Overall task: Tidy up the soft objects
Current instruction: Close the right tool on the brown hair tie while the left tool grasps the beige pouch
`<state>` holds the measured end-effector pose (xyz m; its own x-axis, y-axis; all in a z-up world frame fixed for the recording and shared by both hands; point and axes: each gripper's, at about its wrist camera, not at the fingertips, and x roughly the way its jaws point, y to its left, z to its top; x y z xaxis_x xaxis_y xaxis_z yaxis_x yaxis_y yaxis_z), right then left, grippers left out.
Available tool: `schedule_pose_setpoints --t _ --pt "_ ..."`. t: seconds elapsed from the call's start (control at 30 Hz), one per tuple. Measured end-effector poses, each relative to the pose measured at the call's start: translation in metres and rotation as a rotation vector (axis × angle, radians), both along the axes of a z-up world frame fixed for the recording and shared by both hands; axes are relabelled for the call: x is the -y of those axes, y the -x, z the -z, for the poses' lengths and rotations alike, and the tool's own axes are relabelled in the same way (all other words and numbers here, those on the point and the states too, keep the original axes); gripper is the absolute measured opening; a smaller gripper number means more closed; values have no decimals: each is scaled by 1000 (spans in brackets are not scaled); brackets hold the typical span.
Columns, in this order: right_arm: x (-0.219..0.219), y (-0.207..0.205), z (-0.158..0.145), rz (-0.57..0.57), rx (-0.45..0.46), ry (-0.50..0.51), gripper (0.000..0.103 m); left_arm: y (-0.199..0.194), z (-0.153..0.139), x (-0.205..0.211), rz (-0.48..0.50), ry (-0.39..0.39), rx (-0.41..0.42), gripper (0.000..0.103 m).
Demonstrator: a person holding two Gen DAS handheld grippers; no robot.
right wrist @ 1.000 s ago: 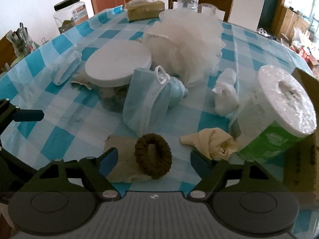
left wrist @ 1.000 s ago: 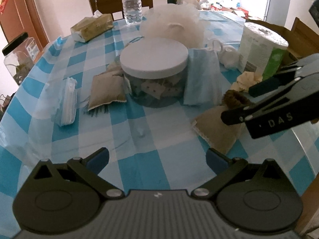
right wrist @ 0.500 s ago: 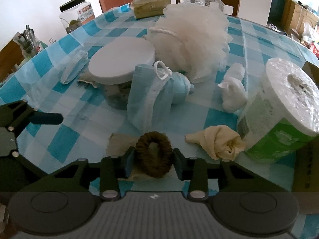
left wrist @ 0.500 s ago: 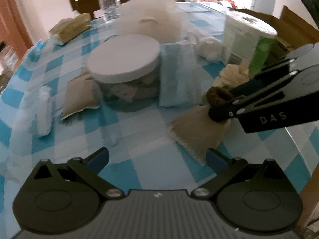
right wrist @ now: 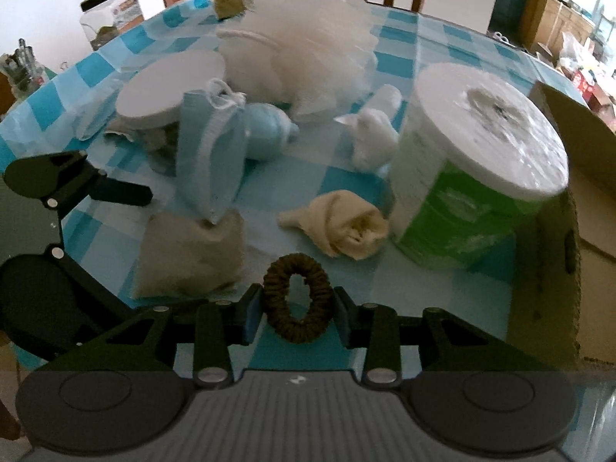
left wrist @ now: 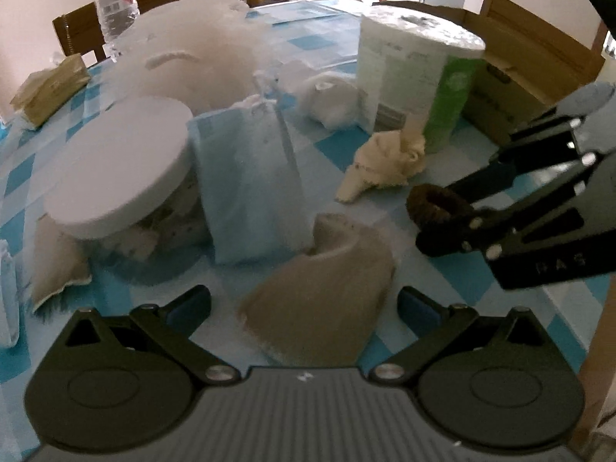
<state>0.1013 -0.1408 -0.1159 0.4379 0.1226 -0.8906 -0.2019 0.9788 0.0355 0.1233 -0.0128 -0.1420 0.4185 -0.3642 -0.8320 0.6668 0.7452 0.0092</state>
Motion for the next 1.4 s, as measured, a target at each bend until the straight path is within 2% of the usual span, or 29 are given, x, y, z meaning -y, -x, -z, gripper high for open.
schedule_pose_setpoints --t 0.1,0.33,0.4,0.43,0.57,0.63,0.73,0.8,0.87,1.1,1.23,1.33,1.4 --pt "4 2 1 14 -1 3 48 0 -1 4 13 5 1 96" --pt "7 4 2 27 -2 2 58 11 -7 10 59 6 5 74" --pt "7 5 2 31 -1 -1 60 13 -9 11 71 3 6 57" --pt "9 5 2 31 -1 -3 61 15 -10 11 74 3 -1 54" --pt "8 7 3 22 -8 7 61 20 -12 5 65 -1 -18 54" --pt "8 9 5 19 -11 11 62 20 -11 8 76 -6 -6 59" --pt "6 9 6 19 2 35 61 20 -10 14 109 -6 11 60" --pt "8 7 6 21 2 34 61 20 -11 14 115 7 2 49" --pt "9 7 6 23 7 30 61 21 -12 11 107 9 1 43" --pt "-4 11 7 -29 37 73 59 21 -15 -7 28 22 -28 42" --pt "-5 10 6 -27 33 55 43 21 -17 -10 14 23 -35 40" --pt "-7 10 5 -21 28 60 36 20 -18 -12 8 22 -42 37" --pt "-7 10 3 -11 19 54 35 20 -21 -14 8 19 -45 35"
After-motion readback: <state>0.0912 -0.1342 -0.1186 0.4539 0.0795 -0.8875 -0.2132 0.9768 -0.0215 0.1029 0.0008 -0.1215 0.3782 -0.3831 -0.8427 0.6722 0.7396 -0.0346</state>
